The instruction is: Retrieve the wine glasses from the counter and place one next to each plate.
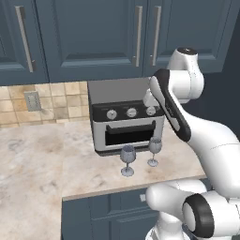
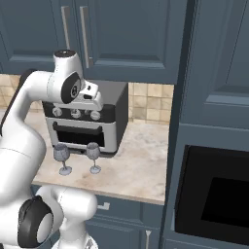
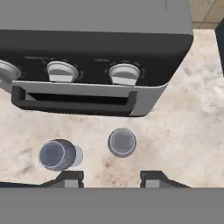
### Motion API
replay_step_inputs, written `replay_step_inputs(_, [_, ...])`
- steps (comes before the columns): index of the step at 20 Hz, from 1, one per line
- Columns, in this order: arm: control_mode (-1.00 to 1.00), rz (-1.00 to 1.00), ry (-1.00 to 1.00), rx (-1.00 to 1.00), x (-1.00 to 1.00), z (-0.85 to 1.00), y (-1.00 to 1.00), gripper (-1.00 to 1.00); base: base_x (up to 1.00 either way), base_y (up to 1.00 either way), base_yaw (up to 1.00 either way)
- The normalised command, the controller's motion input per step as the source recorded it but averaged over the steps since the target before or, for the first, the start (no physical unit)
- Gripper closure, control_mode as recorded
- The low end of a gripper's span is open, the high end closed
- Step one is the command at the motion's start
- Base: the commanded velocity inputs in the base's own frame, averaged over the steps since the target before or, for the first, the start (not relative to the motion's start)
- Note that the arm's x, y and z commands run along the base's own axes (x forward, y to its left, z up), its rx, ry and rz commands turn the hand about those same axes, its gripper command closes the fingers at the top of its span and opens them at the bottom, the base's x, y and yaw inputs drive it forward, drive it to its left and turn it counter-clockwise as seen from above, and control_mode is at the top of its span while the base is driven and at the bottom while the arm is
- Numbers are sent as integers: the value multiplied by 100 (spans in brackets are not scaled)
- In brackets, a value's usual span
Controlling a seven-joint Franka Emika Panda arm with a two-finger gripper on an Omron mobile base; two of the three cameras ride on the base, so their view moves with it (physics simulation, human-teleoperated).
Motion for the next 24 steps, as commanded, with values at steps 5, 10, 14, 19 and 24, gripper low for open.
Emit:
replay_step_inputs(5, [-100, 0, -9, 0, -29, 0, -2, -100, 0, 0, 0])
replay_step_inputs(10, [-100, -1, -16, 0, -68, 0, -5, -100, 0, 0, 0])
replay_step_inputs(14, [-100, -1, -17, 3, -56, 0, 0, -100, 0, 0, 0])
replay_step_inputs(19, [-100, -13, -1, 20, -48, 1, 0, -100, 0, 0, 0])
replay_step_inputs(24, [-100, -16, 0, 20, -14, 10, 0, -100, 0, 0, 0])
